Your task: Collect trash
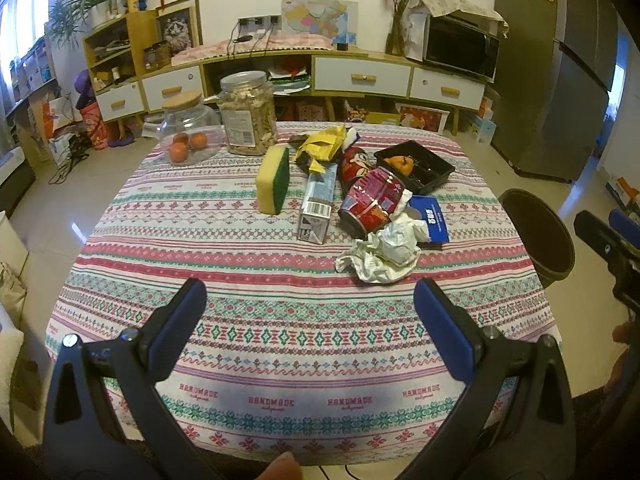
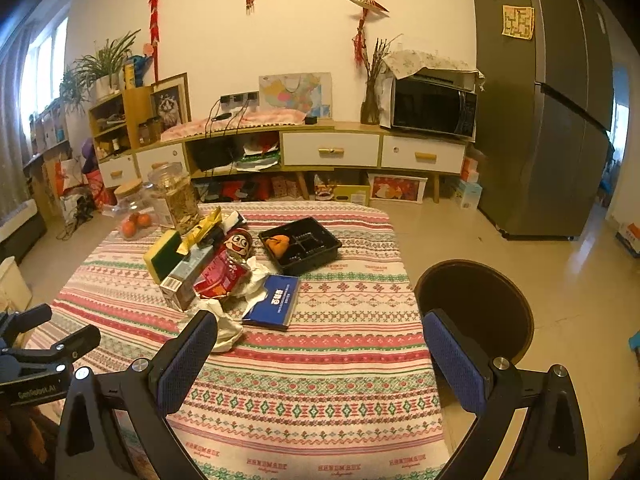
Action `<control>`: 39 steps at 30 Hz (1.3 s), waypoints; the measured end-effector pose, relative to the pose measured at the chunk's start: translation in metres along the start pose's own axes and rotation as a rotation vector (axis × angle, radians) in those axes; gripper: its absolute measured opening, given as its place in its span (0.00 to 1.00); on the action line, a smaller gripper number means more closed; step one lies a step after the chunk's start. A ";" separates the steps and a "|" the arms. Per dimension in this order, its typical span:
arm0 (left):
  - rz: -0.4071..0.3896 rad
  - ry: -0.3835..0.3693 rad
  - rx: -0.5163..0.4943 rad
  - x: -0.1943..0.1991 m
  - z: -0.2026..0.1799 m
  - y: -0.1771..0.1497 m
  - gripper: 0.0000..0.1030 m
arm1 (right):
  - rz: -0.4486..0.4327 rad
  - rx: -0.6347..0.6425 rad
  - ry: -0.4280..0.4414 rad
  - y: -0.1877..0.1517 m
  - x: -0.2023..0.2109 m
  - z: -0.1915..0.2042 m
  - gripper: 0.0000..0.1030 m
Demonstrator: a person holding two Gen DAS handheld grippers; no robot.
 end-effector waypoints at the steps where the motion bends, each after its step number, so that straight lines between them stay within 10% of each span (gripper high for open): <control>1: 0.000 -0.002 -0.002 0.000 0.000 0.002 1.00 | 0.000 -0.005 0.001 0.001 0.001 -0.001 1.00; 16: 0.142 -0.025 -0.051 -0.026 -0.006 0.060 1.00 | 0.095 -0.005 0.026 0.057 -0.010 -0.008 1.00; 22: 0.287 -0.152 0.018 -0.065 0.001 0.088 1.00 | 0.237 0.038 0.021 0.071 -0.058 -0.004 1.00; 32: 0.359 -0.158 0.019 -0.127 0.021 0.099 0.92 | 0.456 -0.028 0.134 0.058 -0.160 -0.002 1.00; 39: 0.388 -0.199 0.036 -0.149 0.034 0.104 0.82 | 0.602 -0.064 0.200 0.049 -0.223 0.018 0.83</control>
Point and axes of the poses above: each gripper's, at about its wrist camera, not at the fingertips, and x roughly against the way its jaws point, z to its left, y to its top, the point moved 2 cm from there along -x, roughly the way its jaws point, and after that the axes turned 9 degrees about z, right-handed, at the moved point
